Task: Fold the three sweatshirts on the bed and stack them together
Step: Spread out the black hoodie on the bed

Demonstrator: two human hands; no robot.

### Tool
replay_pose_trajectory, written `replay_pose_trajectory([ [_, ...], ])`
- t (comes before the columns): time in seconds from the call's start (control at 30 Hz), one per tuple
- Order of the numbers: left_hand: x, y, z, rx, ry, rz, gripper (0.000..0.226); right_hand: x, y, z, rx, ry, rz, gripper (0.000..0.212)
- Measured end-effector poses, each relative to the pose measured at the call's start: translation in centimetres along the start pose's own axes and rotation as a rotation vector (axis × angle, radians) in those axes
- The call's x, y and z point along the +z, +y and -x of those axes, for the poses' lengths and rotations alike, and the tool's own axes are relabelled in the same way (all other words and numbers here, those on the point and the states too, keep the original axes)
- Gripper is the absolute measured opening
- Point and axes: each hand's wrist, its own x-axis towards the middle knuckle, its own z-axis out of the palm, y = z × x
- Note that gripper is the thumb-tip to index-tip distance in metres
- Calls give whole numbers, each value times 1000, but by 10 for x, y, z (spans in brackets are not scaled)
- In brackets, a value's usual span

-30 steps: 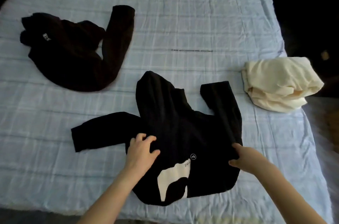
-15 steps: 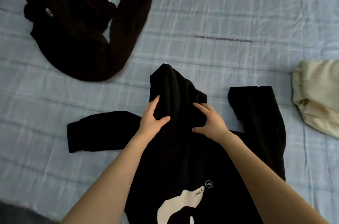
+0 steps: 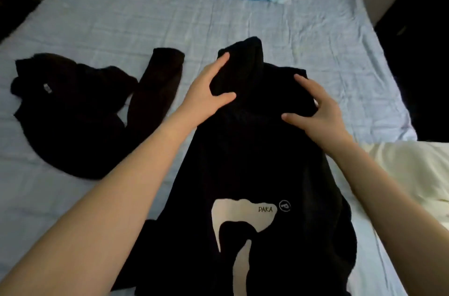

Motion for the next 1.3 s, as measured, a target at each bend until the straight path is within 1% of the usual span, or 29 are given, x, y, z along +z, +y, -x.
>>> replay_pose_trajectory([
  [0.07, 2, -1, -41, -32, -19, -114, 87, 2, 1, -41, -10, 12, 180, 85],
  [0.1, 8, -7, -49, -90, -36, -209, 89, 8, 5, -51, 26, -16, 267, 86],
  [0.17, 28, -28, -33, -187, -62, -426, 86, 27, 19, -45, 75, -65, 429, 81],
  [0.2, 44, -41, -11, -183, -79, -540, 83, 43, 29, -27, 59, -72, 492, 77],
  [0.27, 82, -73, 50, -108, -159, -751, 76, 81, 53, 29, 22, -100, 520, 68],
  [0.37, 127, -128, 130, -69, -304, -944, 65, 136, 97, 119, 19, -185, 620, 58],
  [0.43, 136, -166, 155, -75, -373, -1023, 61, 154, 137, 152, 47, -260, 729, 56],
  [0.5, 135, -200, 165, -42, -374, -1036, 59, 161, 170, 162, 63, -304, 813, 57],
  [0.6, 139, -239, 173, 77, -251, -965, 57, 174, 198, 162, 22, -248, 846, 60],
  [0.67, 143, -254, 172, 131, -184, -982, 57, 182, 208, 163, -21, -191, 866, 60],
  [0.77, 146, -255, 173, 152, -163, -1000, 57, 180, 212, 165, -31, -176, 905, 60],
  [0.93, 142, -243, 173, 70, -252, -1045, 58, 179, 208, 165, -10, -196, 941, 59],
  [1.0, 138, -230, 169, -9, -343, -1047, 58, 175, 198, 163, 18, -242, 956, 57],
  [1.03, 136, -220, 166, -62, -398, -1011, 57, 174, 190, 163, 26, -245, 929, 57],
  [1.1, 130, -192, 173, -115, -457, -885, 56, 168, 164, 180, 29, -192, 720, 52],
  [1.13, 124, -178, 188, -70, -413, -799, 54, 164, 148, 200, 4, -131, 573, 48],
  [1.17, 117, -164, 212, 7, -309, -701, 51, 160, 131, 226, -27, -73, 450, 45],
  [1.2, 108, -149, 244, 88, -171, -604, 48, 156, 116, 259, -49, -28, 373, 43],
  [1.23, 102, -138, 282, 142, -29, -531, 45, 153, 107, 295, -54, 4, 333, 42],
  [1.27, 99, -133, 322, 159, 121, -476, 43, 153, 101, 330, -33, 22, 310, 43],
  [1.3, 98, -132, 357, 139, 245, -441, 43, 154, 101, 360, 16, 39, 299, 46],
])
